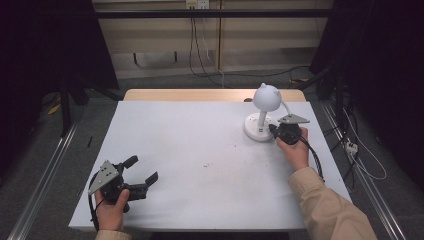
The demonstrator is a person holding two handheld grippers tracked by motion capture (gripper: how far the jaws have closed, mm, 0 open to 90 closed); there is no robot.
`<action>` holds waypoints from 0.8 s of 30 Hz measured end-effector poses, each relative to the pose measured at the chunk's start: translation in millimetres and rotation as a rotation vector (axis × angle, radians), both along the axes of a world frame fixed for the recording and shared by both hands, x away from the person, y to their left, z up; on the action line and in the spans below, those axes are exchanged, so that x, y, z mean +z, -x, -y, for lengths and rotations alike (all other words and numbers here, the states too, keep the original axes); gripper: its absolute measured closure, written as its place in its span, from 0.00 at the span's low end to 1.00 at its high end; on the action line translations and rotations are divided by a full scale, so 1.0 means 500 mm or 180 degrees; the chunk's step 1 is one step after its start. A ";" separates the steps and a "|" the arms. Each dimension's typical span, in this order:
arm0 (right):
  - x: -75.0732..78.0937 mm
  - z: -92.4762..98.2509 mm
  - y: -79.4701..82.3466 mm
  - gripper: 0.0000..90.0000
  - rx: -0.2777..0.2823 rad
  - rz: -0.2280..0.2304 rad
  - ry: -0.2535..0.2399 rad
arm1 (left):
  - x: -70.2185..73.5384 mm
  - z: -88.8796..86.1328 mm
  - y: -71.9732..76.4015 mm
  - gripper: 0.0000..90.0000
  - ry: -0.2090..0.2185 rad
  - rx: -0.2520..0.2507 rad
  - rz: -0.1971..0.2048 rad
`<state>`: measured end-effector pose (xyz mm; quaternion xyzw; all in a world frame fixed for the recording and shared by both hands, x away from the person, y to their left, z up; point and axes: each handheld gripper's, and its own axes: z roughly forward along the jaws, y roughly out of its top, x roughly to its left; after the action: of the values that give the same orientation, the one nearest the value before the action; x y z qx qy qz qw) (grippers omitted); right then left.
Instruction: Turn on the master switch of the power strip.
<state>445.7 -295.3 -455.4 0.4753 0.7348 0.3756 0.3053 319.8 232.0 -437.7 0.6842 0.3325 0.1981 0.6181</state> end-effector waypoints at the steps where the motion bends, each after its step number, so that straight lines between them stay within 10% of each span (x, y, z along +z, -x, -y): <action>1: 0.000 0.000 0.000 1.00 -0.0007 -0.0001 -0.0011 | 0.000 0.001 0.000 0.04 0.0004 -0.0004 0.0004; 24: -0.005 0.005 0.000 1.00 -0.0034 0.0022 -0.0138 | -0.002 0.001 -0.005 0.04 0.0003 -0.0008 -0.0005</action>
<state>445.7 -297.7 -457.8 0.4844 0.7228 0.3913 0.2995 322.3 231.7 -438.6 0.6844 0.3322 0.1967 0.6185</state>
